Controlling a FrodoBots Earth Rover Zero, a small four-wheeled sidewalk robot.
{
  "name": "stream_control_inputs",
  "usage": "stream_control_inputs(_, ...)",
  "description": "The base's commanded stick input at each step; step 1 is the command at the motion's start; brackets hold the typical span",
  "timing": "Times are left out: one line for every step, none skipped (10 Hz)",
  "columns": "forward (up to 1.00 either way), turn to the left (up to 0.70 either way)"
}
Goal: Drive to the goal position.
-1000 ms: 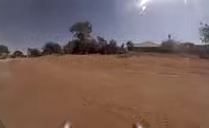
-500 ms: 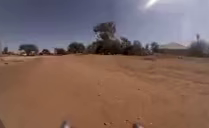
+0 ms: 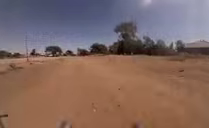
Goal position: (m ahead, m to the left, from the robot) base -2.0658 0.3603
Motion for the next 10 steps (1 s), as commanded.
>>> stream_control_inputs(0.70, -0.23)
stream_control_inputs(0.70, -0.27)
stream_control_inputs(0.70, -0.27)
stream_control_inputs(0.70, -0.27)
stream_control_inputs(0.70, -0.27)
stream_control_inputs(0.70, -0.27)
stream_control_inputs(0.70, -0.27)
stream_control_inputs(0.70, -0.27)
stream_control_inputs(0.70, -0.27)
stream_control_inputs(0.70, -0.27)
